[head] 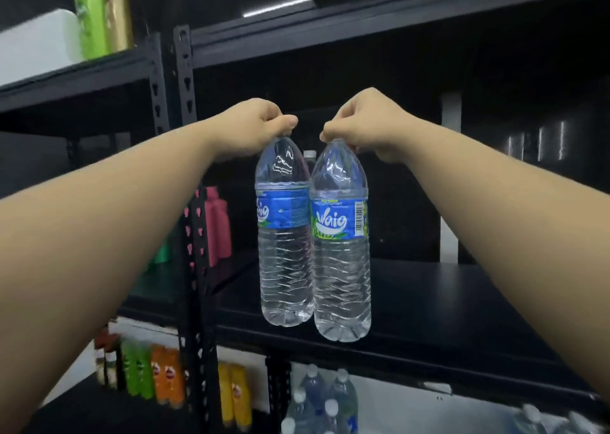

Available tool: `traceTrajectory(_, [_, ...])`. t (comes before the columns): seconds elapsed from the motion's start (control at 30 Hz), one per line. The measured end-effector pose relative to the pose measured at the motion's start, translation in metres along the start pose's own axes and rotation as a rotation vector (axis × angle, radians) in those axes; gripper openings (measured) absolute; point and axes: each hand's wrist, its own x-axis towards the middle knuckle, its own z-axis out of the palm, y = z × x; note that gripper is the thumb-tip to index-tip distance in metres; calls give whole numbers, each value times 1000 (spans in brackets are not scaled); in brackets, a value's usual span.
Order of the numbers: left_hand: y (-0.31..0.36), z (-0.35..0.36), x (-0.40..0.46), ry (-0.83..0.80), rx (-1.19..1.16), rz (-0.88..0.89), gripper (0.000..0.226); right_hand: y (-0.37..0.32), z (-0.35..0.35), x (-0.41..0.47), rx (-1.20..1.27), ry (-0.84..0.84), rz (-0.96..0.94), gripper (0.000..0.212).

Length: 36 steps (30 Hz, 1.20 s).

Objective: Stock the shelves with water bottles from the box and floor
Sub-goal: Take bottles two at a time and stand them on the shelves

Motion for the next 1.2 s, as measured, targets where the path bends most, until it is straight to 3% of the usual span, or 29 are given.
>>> traceTrajectory(0.23, [-20, 51, 33, -11, 31, -44, 43, 46, 11, 24, -53, 131, 17, 15])
traceTrajectory(0.37, [-33, 76, 40, 90, -75, -70, 44, 71, 22, 27, -2, 161, 8, 17])
traceTrajectory(0.47, [-40, 93, 33, 154, -246, -104, 41, 80, 32, 15, -30, 208, -49, 39])
traceTrajectory(0.53, [-43, 107, 18, 107, -419, -151, 40, 84, 36, 4, -58, 226, -71, 56])
traceTrajectory(0.63, [-48, 126, -16, 79, -727, -206, 42, 95, 46, -23, -101, 193, -92, 52])
traceTrajectory(0.73, [-62, 155, -62, 15, -687, -136, 68, 109, 59, -63, -75, 163, -58, 84])
traceTrajectory(0.8, [-70, 179, -90, -53, -676, -139, 73, 124, 75, -92, -31, 154, -8, 105])
traceTrajectory(0.93, [-75, 204, -109, 98, -700, -229, 78, 146, 107, -128, 16, 153, 48, 122])
traceTrajectory(1.1, [-62, 212, -112, 227, -572, -195, 81, 143, 112, -136, 30, 210, 82, 113])
traceTrajectory(1.17, [-67, 215, -115, 173, -550, -111, 79, 144, 113, -144, 19, 188, 71, 100])
traceTrajectory(1.2, [-73, 216, -117, 124, -538, -92, 88, 145, 114, -148, 5, 170, 78, 96])
